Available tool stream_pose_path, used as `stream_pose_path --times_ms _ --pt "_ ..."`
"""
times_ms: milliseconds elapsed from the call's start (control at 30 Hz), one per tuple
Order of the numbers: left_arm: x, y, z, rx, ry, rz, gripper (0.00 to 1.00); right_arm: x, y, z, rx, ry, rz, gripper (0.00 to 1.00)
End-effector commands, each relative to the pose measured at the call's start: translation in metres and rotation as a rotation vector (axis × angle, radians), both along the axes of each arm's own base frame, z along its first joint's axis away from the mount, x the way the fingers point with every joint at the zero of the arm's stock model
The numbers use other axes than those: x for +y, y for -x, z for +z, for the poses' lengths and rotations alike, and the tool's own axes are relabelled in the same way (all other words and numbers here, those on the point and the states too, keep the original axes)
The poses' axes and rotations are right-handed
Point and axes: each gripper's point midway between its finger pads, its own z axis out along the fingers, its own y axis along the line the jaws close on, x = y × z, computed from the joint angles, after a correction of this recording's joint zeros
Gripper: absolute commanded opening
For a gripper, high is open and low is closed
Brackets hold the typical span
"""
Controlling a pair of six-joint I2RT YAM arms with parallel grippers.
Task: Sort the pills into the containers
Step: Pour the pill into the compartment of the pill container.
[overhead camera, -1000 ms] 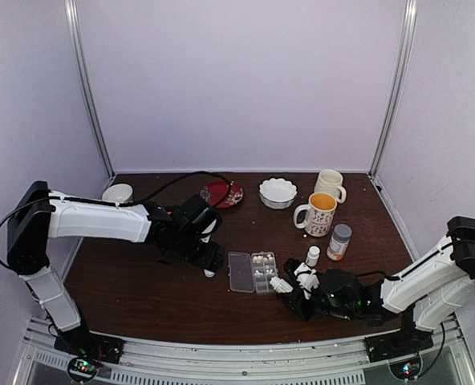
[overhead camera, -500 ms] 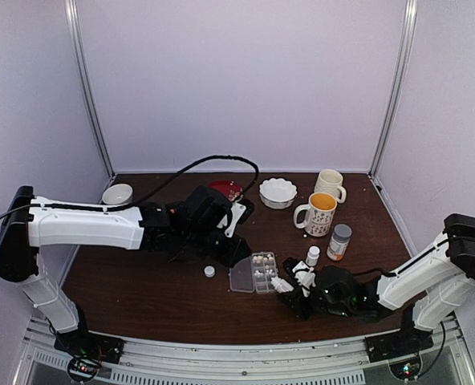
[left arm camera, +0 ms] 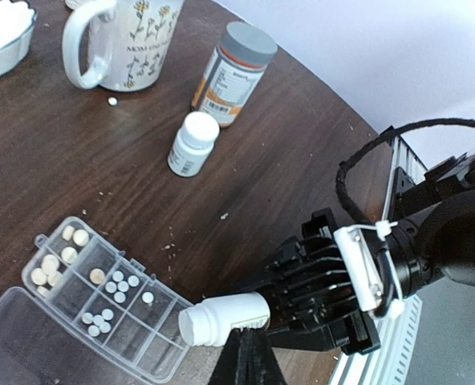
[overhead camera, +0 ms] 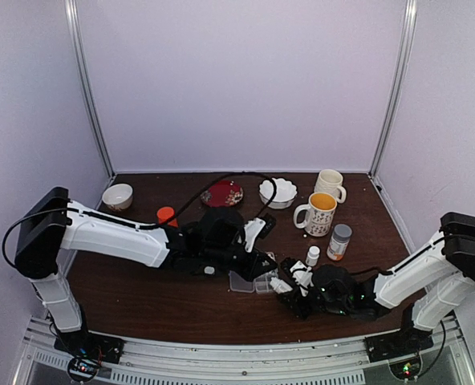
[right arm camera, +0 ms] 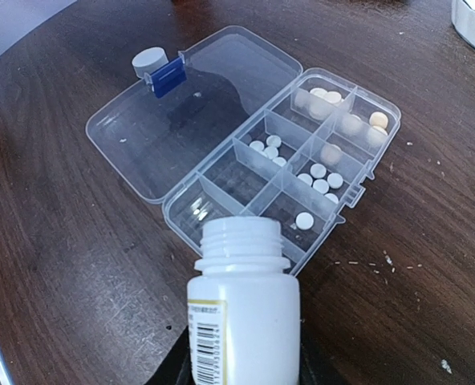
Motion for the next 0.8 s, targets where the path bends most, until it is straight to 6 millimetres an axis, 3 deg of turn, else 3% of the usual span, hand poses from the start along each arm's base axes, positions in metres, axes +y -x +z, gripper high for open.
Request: stream_pose_path --times_ms 0,333,433,767 --pt "-0.025 0.008 0.004 0.04 0.104 -0.042 0.0 0.003 -0.004 0.002 0.011 -0.013 -0.01 0.0" --pt "-0.025 0.009 -0.012 0.08 0.117 -0.026 0.0 0.001 -0.007 0.003 0.02 -0.015 -0.025 0.0" --pt "-0.02 0.001 -0.03 0.119 0.059 0.046 0.0 0.001 -0.007 0.002 0.028 -0.009 -0.03 0.0" --pt "-0.027 0.008 -0.067 0.211 0.033 0.034 0.0 0.002 -0.007 0.001 0.038 -0.007 -0.029 0.0"
